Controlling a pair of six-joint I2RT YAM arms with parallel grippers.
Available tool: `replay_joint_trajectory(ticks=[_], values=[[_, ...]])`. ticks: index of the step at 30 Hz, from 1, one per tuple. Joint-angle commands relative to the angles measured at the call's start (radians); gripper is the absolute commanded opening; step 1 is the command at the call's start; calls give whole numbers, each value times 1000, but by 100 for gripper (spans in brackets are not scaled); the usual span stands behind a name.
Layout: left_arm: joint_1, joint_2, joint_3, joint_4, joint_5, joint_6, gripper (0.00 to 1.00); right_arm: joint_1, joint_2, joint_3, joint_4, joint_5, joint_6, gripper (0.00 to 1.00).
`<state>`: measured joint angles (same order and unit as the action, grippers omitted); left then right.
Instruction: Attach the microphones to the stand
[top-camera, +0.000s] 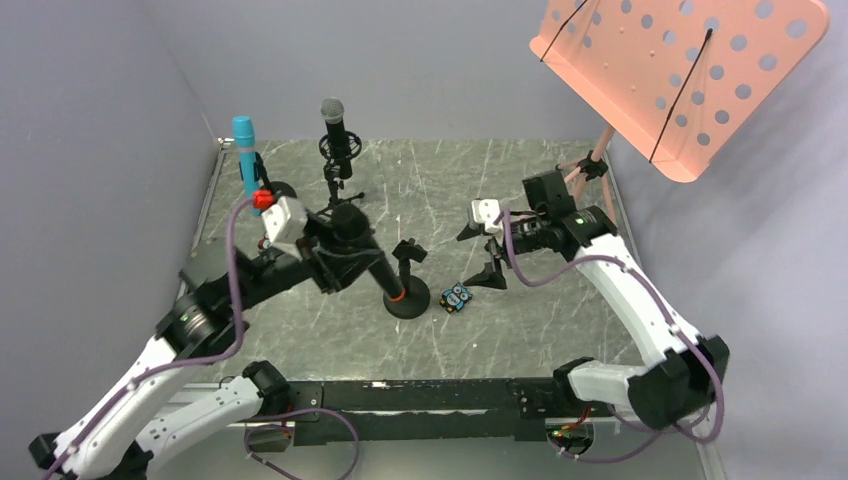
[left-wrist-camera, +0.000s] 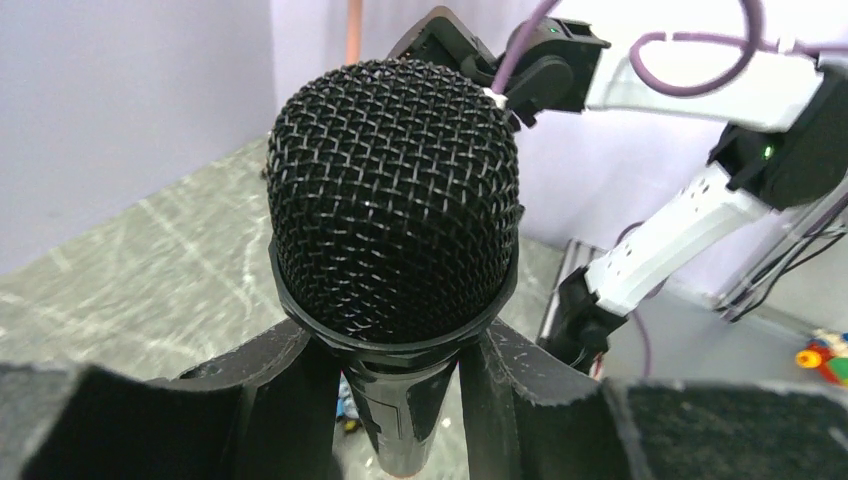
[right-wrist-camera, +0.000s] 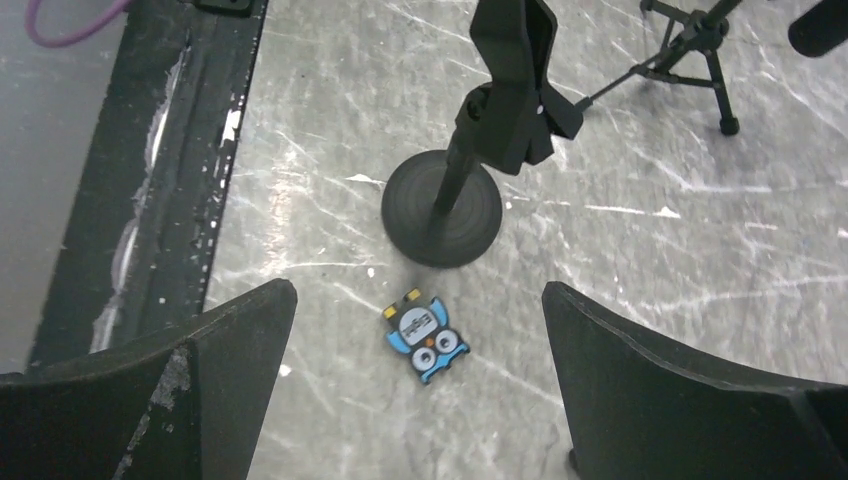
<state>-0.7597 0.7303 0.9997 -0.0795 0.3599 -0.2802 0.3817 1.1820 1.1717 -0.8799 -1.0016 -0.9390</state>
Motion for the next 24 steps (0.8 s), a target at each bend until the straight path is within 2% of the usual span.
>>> replay_joint_trajectory(ticks=[1,4,9,18,24], values=[[2,-109,22,-209,-120,106,0,1,128,14,166,-109,-150,100],[2,-193,-12,-254,-169,119,0,13,252,99,213,-143,-108,100],[0,-262,-52,-323,-229,171,0,68,410,206,186,-168,-97,100],[1,-245,-40,-352,-247,237,0,111,521,261,154,-210,-105,97],[2,-226,-44,-329,-240,247,0,135,564,306,81,-221,-147,89]])
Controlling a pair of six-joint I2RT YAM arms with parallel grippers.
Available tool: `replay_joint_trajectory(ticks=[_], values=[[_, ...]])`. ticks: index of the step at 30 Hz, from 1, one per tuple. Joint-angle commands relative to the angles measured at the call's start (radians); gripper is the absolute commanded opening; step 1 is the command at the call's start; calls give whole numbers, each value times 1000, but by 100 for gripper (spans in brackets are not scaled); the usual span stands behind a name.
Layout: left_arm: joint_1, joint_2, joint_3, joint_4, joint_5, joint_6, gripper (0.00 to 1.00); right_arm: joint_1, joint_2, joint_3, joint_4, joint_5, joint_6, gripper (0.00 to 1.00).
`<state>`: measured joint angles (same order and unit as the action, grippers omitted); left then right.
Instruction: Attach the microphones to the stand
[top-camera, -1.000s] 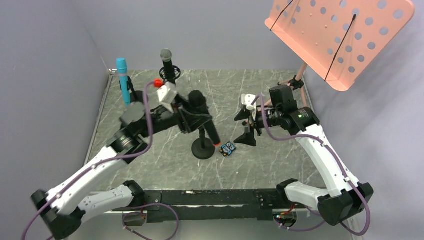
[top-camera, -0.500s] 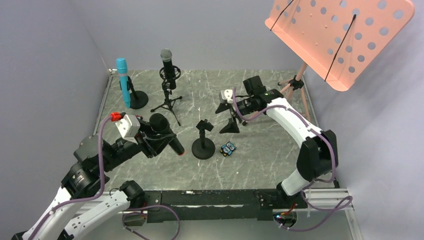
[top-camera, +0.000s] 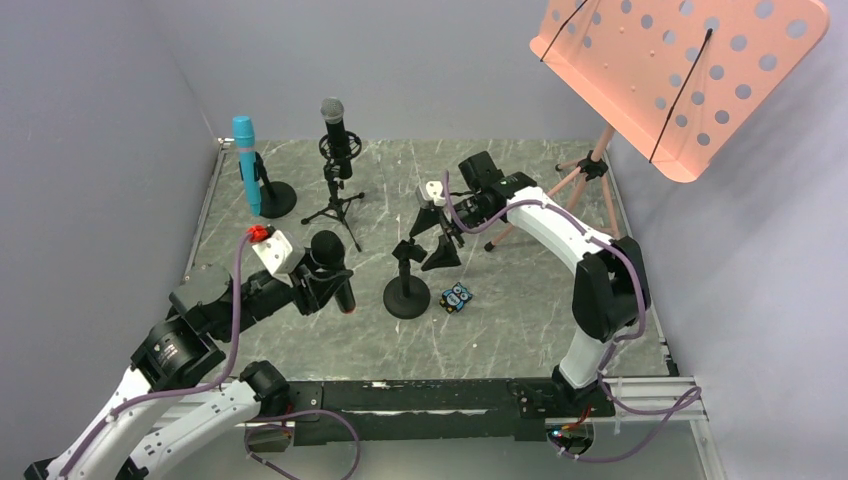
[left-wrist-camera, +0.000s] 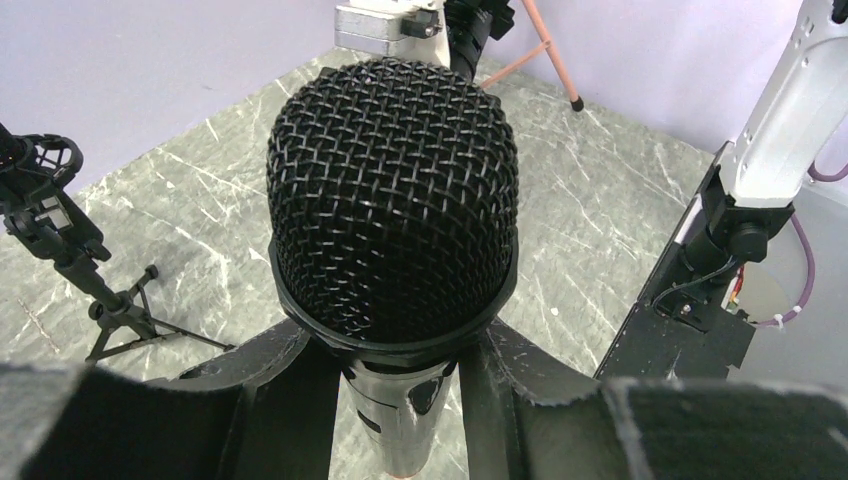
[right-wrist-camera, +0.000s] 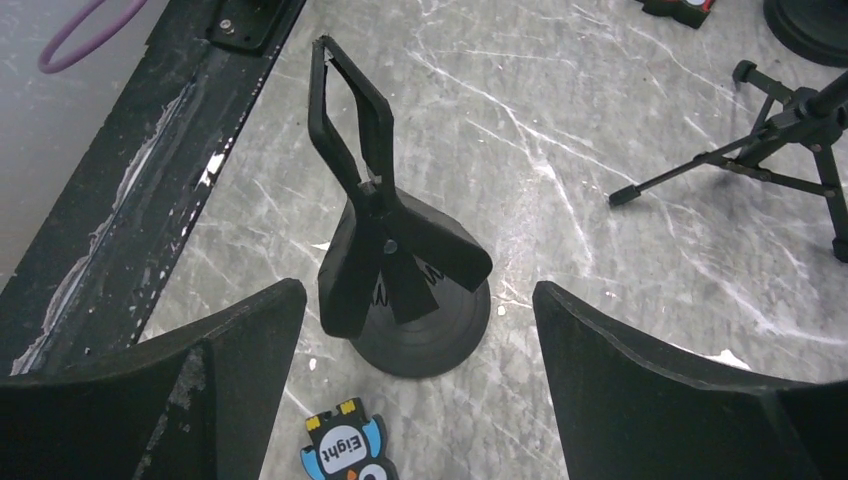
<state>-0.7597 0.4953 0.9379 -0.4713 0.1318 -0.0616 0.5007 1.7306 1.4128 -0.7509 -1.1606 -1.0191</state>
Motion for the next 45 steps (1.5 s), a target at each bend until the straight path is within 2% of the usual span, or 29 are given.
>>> replay_joint_trajectory(ticks=[1,10,14,21,24,30,31,32,34,36,39,43,45], values=[[2,7,18,69,-9,31,0,16,21,74,-63,-62,-72,87],[2,67,58,120,5,100,0,16,53,124,-147,-85,-125,74],[2,117,83,144,16,125,0,17,83,168,-238,-88,-189,62],[2,227,147,160,4,176,0,18,107,205,-329,-79,-252,33],[4,270,168,176,19,190,0,18,96,193,-321,-75,-251,29],[9,375,222,209,112,174,0,17,93,191,-311,-68,-239,30],[9,380,227,207,114,174,0,19,94,196,-316,-64,-235,40],[10,379,227,206,113,172,0,19,92,196,-307,-62,-220,57],[10,362,221,206,104,169,0,18,71,166,-247,-54,-180,81],[10,343,213,196,97,165,0,18,36,115,-143,-45,-121,90],[11,308,195,173,83,151,0,18,25,106,-62,-47,-49,89],[11,248,153,153,58,126,0,17,82,213,-238,-63,-115,73],[11,222,127,144,52,111,0,18,72,198,-254,-63,-125,71]])
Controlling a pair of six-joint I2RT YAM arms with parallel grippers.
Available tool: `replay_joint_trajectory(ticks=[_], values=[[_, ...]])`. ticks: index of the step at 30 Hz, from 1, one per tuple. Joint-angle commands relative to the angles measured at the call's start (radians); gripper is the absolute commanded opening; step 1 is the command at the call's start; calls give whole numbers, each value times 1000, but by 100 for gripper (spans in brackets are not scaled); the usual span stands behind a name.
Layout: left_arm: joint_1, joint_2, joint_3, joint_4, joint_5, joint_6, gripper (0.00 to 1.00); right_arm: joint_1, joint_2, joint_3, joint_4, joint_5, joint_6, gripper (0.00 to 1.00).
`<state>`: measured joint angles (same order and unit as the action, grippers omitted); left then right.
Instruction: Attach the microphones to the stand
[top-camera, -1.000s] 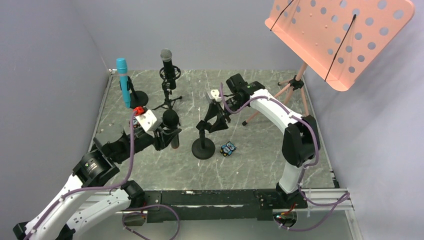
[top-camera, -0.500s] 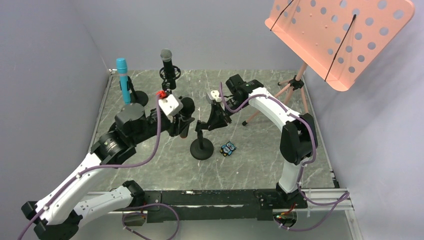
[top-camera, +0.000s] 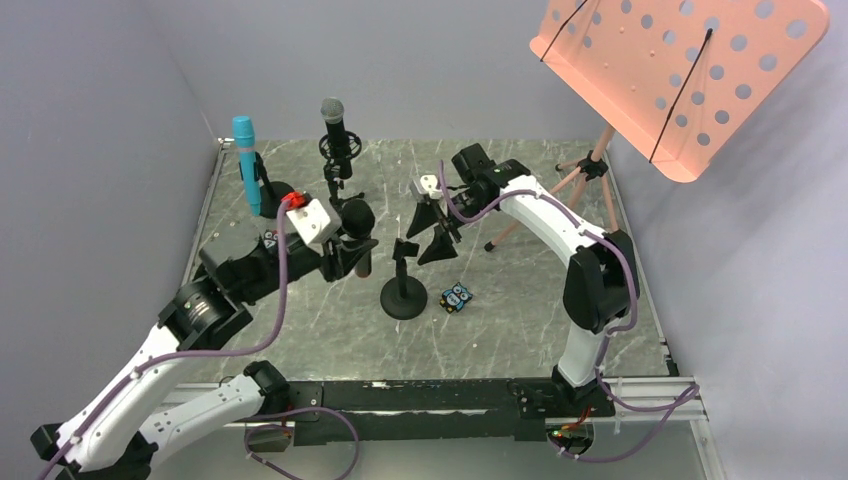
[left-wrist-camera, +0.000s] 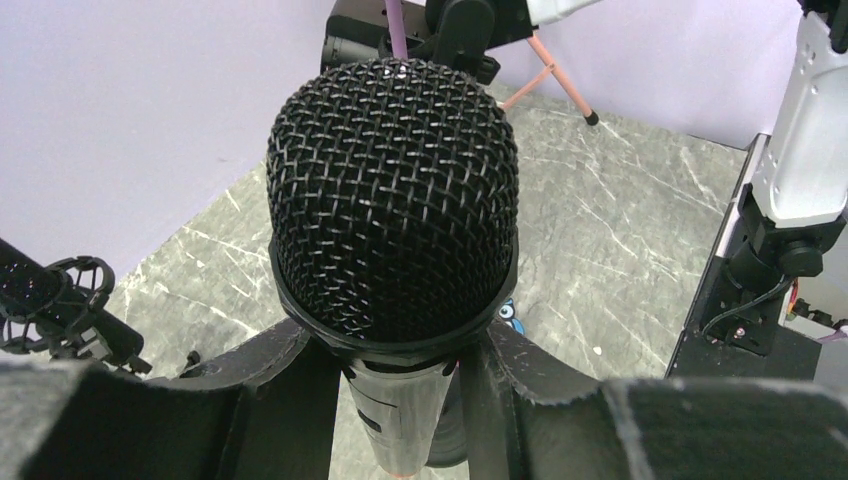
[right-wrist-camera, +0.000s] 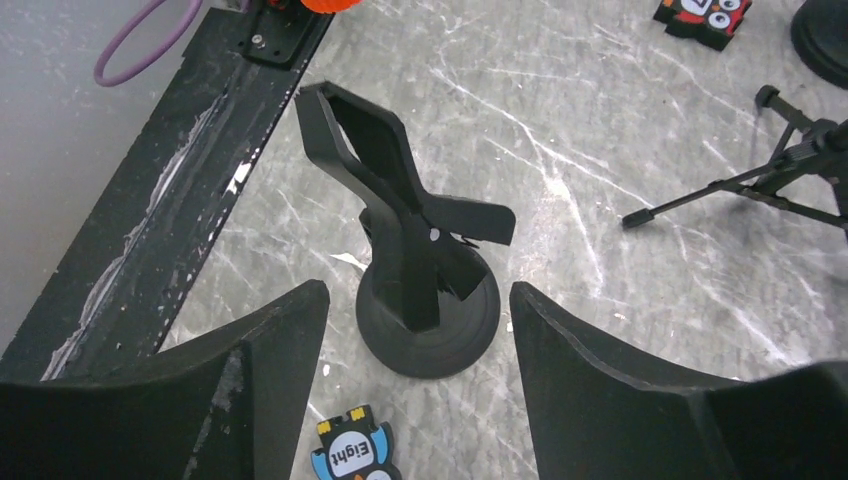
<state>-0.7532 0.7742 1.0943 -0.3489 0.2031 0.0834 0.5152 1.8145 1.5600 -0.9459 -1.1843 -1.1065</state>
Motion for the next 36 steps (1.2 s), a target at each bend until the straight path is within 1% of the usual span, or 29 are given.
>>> replay_joint_trajectory(ticks=[1,4,6,10,13,18,21,24,29,36], values=[[4,-69,-40,19,-24,-40,0,4,-29,27,-45,-37,-29,71],[3,-101,-67,11,-37,-53,0,7,-105,-45,20,-29,19,70],[4,-119,-79,10,-42,-60,0,13,-132,-68,26,-23,36,70],[4,-136,-78,7,-37,-69,0,39,-141,-71,-70,-3,-10,66],[3,-136,-71,7,-27,-72,0,58,-158,-90,-90,-1,-17,64],[5,-130,-71,17,-24,-74,0,95,-204,-143,6,24,84,64],[4,-123,-68,22,-21,-70,0,97,-224,-179,124,80,200,67],[4,-115,-65,22,-18,-68,0,89,-235,-199,189,130,241,71],[4,-118,-64,23,-22,-66,0,47,-201,-162,172,162,230,78],[4,-139,-69,11,-29,-73,0,9,-160,-137,181,166,218,80]])
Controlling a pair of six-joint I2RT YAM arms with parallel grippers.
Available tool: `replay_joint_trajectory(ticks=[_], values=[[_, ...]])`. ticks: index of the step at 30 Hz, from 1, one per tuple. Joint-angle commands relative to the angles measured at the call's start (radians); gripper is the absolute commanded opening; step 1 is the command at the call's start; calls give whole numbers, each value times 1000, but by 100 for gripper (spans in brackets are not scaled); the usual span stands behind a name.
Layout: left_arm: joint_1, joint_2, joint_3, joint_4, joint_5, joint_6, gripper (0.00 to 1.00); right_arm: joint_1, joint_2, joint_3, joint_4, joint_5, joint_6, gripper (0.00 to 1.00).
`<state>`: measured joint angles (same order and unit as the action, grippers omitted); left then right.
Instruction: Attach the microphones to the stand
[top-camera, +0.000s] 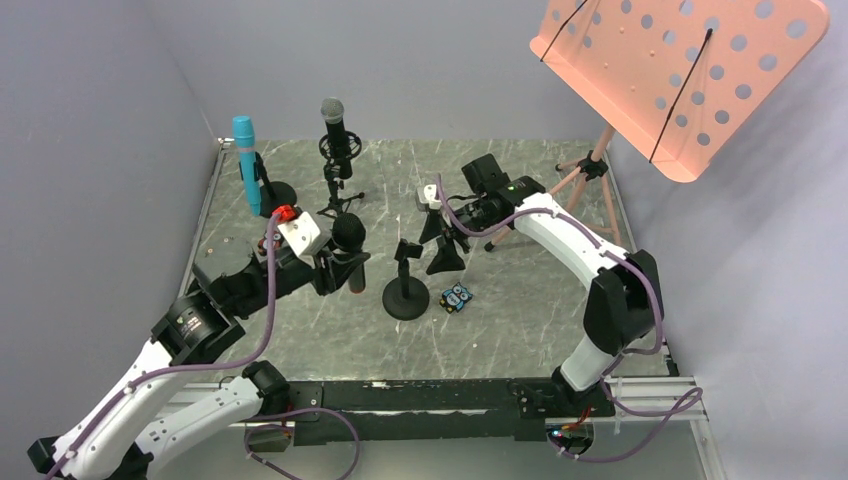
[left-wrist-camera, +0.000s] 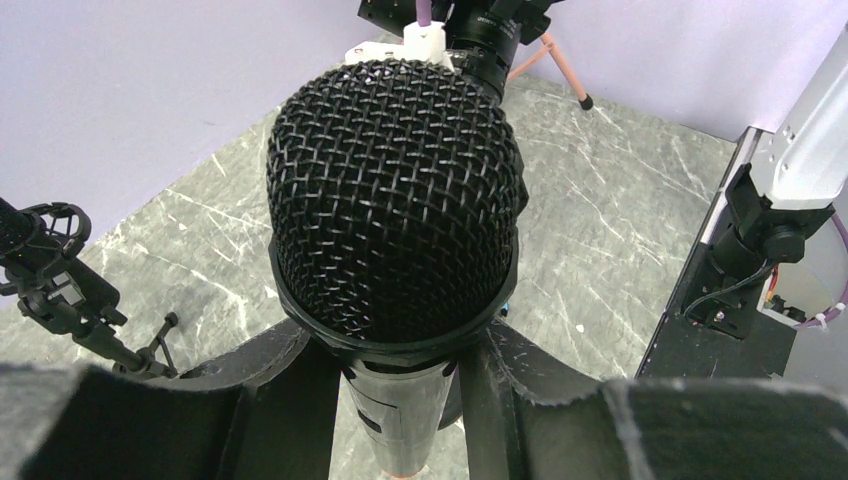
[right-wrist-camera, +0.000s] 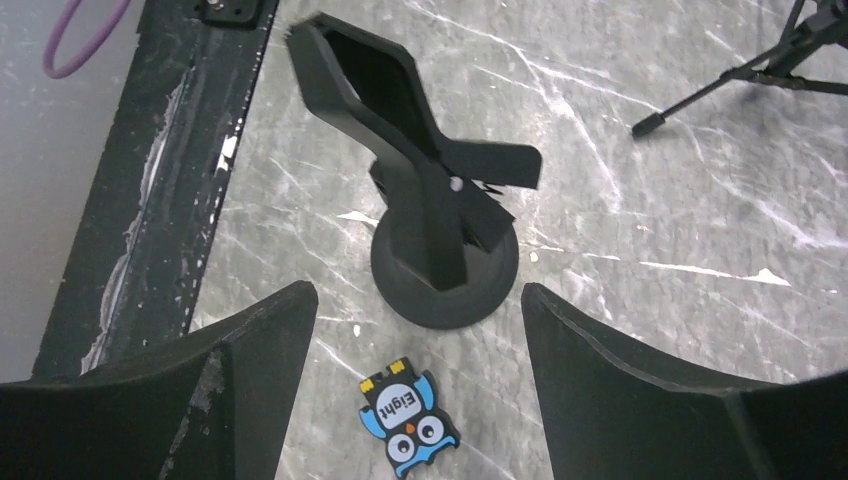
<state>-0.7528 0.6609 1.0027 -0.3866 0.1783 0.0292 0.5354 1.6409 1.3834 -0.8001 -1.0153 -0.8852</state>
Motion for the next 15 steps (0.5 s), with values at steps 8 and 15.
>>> replay_joint_trajectory(ticks=[8,15], values=[[4,-83,-21,51,-17,-66,0,-35,89,-65,82,-182,-13,82],[3,-130,-55,45,-38,-88,0,-31,37,-394,756,-287,359,84]])
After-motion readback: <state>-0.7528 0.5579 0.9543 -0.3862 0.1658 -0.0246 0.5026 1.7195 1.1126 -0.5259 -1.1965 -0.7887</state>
